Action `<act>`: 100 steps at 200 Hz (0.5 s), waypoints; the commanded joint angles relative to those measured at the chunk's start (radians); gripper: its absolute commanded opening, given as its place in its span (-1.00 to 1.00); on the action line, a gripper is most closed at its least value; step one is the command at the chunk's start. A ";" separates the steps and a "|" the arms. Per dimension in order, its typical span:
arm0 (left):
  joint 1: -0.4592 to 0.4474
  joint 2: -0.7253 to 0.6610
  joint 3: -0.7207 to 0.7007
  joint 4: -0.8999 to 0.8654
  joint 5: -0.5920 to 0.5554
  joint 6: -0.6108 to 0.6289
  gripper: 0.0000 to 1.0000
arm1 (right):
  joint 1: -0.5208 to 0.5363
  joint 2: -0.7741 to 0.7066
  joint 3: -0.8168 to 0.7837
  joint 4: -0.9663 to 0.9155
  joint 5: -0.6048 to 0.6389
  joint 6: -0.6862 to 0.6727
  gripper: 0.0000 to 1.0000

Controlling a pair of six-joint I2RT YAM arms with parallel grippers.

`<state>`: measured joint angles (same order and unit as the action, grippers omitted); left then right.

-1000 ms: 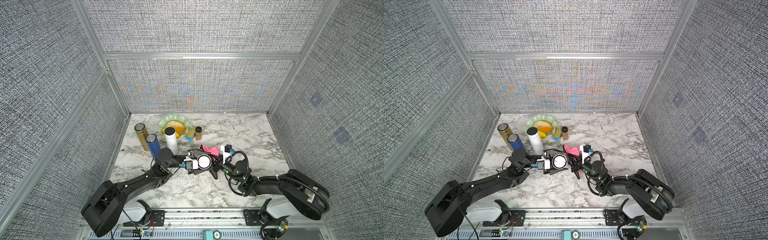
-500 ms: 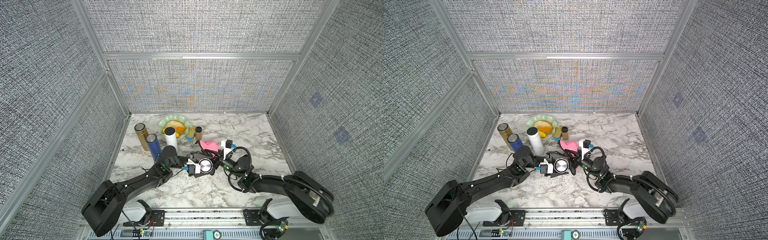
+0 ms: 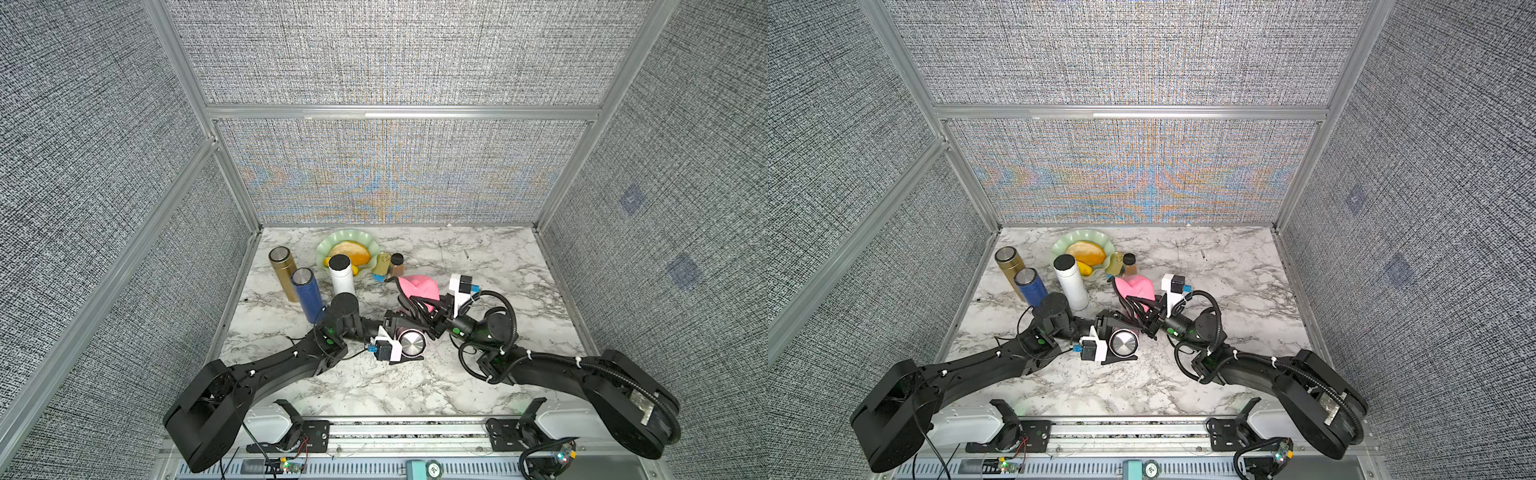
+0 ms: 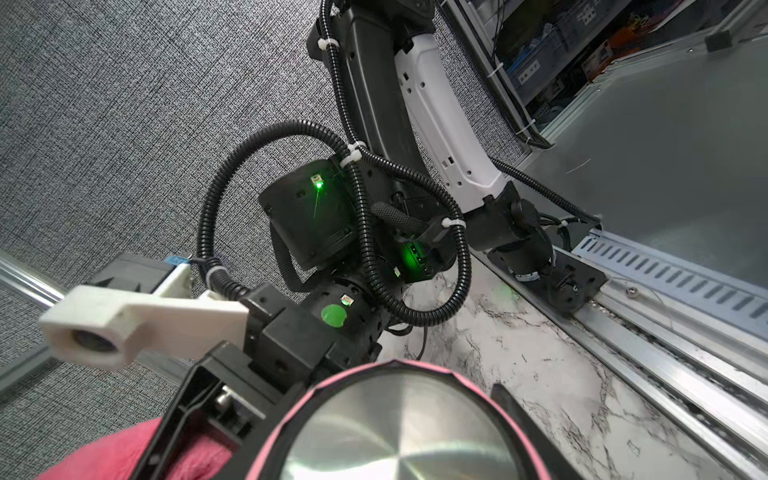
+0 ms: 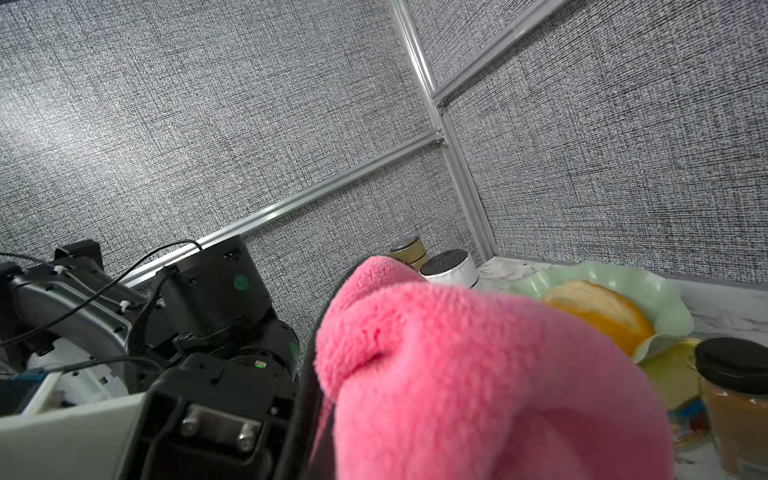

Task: Wipe the surface of the thermos
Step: Wipe the dirt from the surface of the thermos.

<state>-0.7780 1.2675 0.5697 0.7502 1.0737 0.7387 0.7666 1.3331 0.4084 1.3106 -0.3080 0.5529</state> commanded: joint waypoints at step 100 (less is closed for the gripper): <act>-0.017 -0.042 -0.025 0.029 0.054 0.077 -0.95 | 0.019 -0.053 0.018 -0.172 0.021 -0.083 -1.00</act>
<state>-0.7914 1.2377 0.5446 0.7120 1.1091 0.7864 0.7769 1.3228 0.4183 1.2362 -0.2752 0.5117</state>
